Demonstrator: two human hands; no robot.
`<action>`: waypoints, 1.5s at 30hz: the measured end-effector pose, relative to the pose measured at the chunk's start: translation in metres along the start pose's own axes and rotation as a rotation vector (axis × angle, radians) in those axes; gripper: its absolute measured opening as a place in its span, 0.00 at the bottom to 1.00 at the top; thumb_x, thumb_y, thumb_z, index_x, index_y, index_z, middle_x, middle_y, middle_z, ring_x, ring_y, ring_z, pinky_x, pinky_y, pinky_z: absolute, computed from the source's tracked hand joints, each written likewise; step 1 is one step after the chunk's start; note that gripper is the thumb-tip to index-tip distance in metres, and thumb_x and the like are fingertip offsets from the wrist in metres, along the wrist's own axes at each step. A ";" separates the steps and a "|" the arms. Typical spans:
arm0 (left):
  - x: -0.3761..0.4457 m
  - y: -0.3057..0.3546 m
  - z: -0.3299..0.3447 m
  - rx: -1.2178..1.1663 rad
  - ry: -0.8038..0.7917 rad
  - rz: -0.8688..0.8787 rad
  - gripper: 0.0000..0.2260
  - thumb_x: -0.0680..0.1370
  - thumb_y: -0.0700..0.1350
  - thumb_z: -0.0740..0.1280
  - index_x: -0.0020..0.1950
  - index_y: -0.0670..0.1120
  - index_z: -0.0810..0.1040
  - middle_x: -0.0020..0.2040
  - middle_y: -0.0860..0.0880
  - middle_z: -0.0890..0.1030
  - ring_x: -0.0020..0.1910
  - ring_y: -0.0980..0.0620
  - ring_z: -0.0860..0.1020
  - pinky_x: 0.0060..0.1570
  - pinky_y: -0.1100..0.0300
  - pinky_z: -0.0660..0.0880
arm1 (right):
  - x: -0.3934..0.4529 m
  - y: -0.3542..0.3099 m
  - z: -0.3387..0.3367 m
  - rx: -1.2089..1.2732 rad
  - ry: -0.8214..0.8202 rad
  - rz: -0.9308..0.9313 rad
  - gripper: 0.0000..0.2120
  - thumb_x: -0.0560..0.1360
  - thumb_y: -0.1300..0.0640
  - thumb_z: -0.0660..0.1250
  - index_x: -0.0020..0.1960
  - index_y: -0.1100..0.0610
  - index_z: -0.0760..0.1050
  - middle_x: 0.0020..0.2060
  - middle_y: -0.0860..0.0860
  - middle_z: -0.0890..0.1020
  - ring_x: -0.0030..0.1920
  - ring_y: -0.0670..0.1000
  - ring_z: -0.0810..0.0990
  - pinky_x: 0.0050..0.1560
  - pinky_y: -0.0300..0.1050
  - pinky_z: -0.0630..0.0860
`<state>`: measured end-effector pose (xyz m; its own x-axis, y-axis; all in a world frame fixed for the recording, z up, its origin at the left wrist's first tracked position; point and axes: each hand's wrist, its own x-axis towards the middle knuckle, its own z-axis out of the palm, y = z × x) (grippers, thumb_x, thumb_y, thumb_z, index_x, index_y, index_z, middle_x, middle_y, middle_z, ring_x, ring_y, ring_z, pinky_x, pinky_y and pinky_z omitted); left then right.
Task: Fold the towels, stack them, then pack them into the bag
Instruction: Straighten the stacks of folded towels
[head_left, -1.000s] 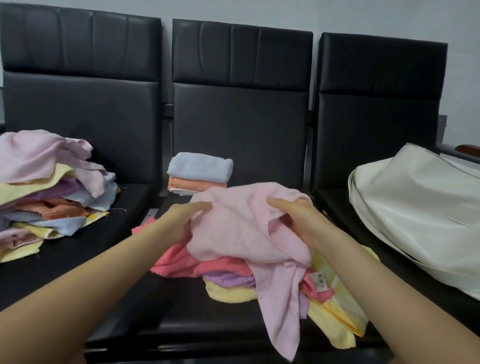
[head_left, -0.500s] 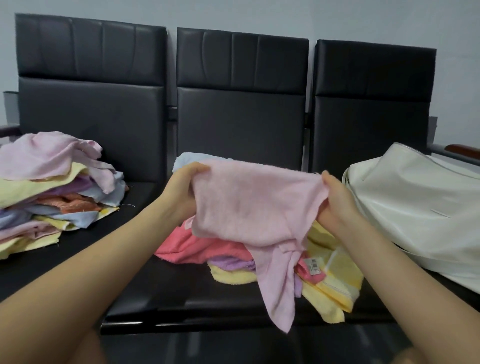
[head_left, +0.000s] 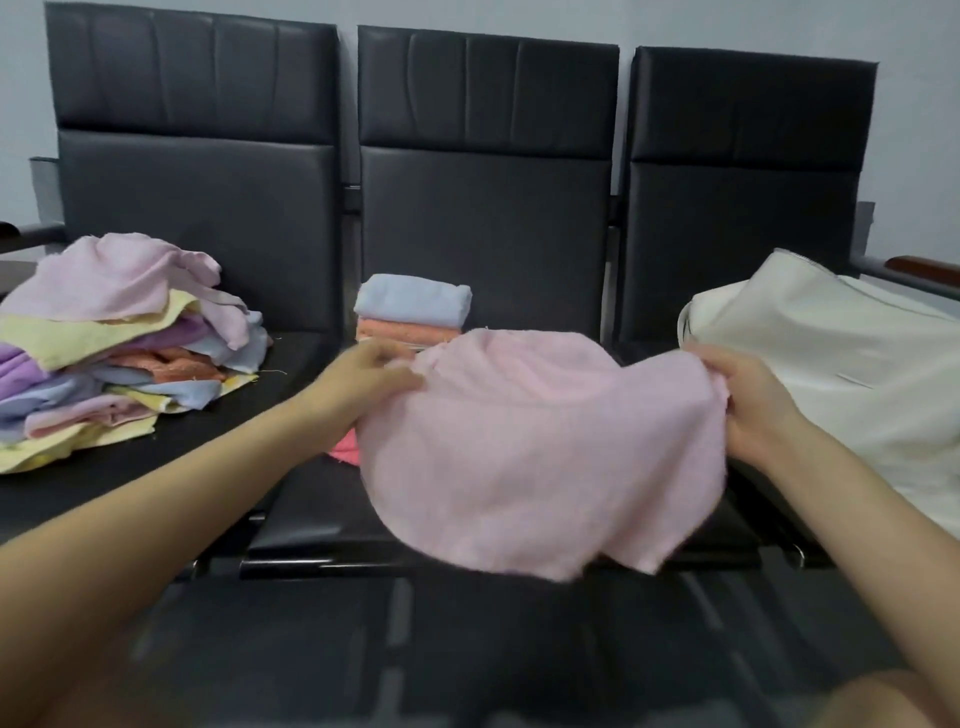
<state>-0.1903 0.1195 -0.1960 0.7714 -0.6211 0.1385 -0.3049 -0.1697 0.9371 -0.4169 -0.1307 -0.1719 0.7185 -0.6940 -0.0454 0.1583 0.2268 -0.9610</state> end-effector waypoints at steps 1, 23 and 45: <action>-0.001 -0.010 0.004 0.170 -0.012 -0.056 0.10 0.70 0.49 0.72 0.50 0.51 0.78 0.46 0.51 0.80 0.44 0.53 0.78 0.41 0.61 0.75 | 0.006 0.008 -0.007 -0.096 -0.020 0.067 0.11 0.76 0.56 0.66 0.36 0.57 0.75 0.31 0.52 0.79 0.34 0.49 0.78 0.41 0.43 0.72; 0.136 -0.020 0.062 -0.035 0.072 -0.251 0.14 0.74 0.51 0.71 0.34 0.48 0.71 0.30 0.53 0.72 0.28 0.55 0.70 0.24 0.67 0.65 | 0.134 0.052 0.047 -0.545 0.155 0.055 0.16 0.69 0.43 0.73 0.47 0.55 0.81 0.41 0.56 0.85 0.40 0.53 0.84 0.43 0.44 0.77; 0.129 -0.070 -0.025 0.309 0.055 -0.315 0.22 0.78 0.60 0.62 0.34 0.45 0.80 0.33 0.50 0.79 0.36 0.50 0.75 0.42 0.57 0.70 | 0.088 0.059 0.124 -1.081 -0.520 -0.154 0.26 0.74 0.35 0.64 0.38 0.58 0.82 0.31 0.51 0.79 0.36 0.45 0.77 0.45 0.42 0.74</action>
<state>-0.0558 0.0703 -0.2353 0.8794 -0.4623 -0.1138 -0.1967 -0.5704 0.7975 -0.2606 -0.0940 -0.1986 0.9678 -0.2496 -0.0338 -0.2032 -0.6947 -0.6900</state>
